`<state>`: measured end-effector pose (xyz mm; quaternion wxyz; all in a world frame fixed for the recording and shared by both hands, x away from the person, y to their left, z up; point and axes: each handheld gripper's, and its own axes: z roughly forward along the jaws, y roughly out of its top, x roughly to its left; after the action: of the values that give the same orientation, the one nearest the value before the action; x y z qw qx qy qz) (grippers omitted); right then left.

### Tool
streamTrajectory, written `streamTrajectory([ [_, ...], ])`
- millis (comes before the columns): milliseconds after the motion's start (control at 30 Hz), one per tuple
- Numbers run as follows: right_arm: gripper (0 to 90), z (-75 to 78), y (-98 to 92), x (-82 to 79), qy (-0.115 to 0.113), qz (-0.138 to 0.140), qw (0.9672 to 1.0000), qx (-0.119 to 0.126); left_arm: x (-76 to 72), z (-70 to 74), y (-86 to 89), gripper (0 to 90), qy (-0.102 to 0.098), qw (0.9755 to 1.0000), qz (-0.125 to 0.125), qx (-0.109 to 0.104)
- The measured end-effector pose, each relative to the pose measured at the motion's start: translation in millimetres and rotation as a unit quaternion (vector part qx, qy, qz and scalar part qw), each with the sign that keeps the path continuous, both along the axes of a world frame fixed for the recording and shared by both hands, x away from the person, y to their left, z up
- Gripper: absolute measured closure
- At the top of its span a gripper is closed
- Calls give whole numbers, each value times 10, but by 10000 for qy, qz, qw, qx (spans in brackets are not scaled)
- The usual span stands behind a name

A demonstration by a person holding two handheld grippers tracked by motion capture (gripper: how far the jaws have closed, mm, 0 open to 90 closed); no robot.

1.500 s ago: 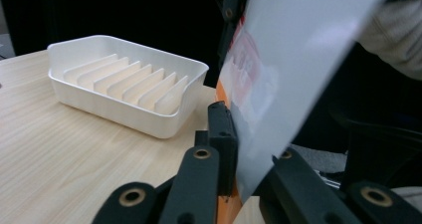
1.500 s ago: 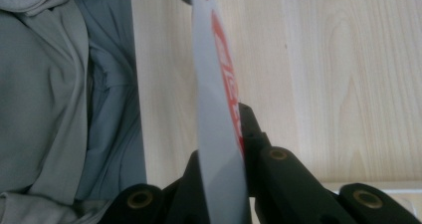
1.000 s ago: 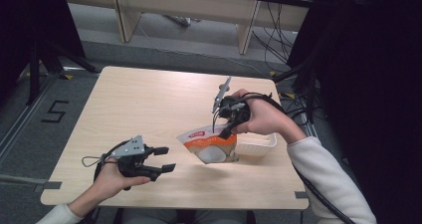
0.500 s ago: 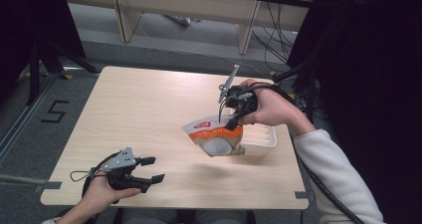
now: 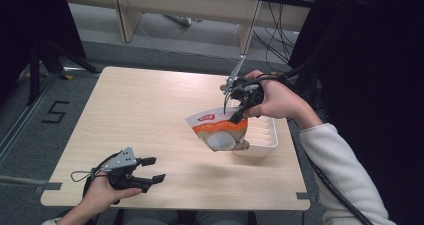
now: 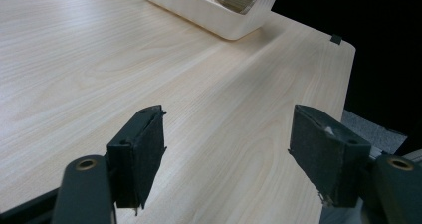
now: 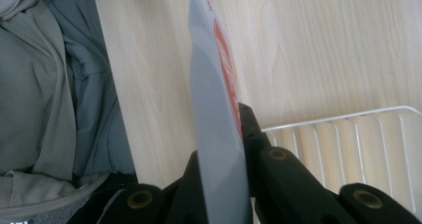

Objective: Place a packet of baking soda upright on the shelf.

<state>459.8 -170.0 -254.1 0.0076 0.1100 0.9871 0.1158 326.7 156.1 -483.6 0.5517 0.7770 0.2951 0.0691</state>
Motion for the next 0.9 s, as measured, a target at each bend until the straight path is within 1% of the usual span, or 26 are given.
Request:
streamTrajectory([
  [33, 900, 0, 0, 0, 0, 0, 10000, 0, 9, 2, 5, 291, -57, 10000, -31, 26],
  [167, 900, 49, -16, 24, -20, -58, 10000, 26, 10, 5, 7, 291, -47, 10000, -4, 13],
  [200, 900, 63, -20, 22, -15, -117, 9999, -3, 10, 6, 6, 292, -49, 10000, -5, 10],
  [367, 900, 94, -21, 48, -30, -52, 10000, 37, 8, 7, 3, 292, -48, 10000, -17, 4],
  [400, 900, 103, -21, 50, -43, -89, 9999, 36, 8, 7, 3, 292, -46, 10000, -13, 3],
  [567, 900, 153, -23, 71, -66, -88, 9999, 88, 11, 4, 6, 292, -26, 10000, 15, -22],
  [600, 900, 161, -25, 80, -78, -47, 9999, 94, 12, 4, 7, 292, -25, 10000, 17, -15],
  [633, 900, 171, -26, 80, -120, -117, 9998, 83, 10, 4, 4, 292, -22, 10000, 28, -37],
  [700, 900, 178, -29, 91, -104, -70, 9999, 98, 11, 5, 6, 292, -26, 10000, 23, -30],
  [733, 900, 190, -36, 105, -138, -73, 9998, 96, 9, 4, 3, 293, -18, 10000, 31, -50],
  [767, 900, 208, -46, 118, -150, -124, 9998, 108, 11, 5, 8, 293, -25, 10000, 20, -19],
  [800, 900, 216, -53, 127, -148, -117, 9997, 138, 11, 5, 8, 293, -22, 10000, 19, -14],
  [833, 900, 230, -60, 128, -156, -179, 9996, 125, 12, 5, 8, 293, -24, 10000, 20, -14],
  [867, 900, 236, -66, 142, -169, -132, 9996, 158, 11, 4, 4, 293, -19, 10000, 33, -42],
  [900, 900, 247, -73, 146, -181, -178, 9996, 145, 11, 5, 4, 293, -22, 10000, 42, -49],
])
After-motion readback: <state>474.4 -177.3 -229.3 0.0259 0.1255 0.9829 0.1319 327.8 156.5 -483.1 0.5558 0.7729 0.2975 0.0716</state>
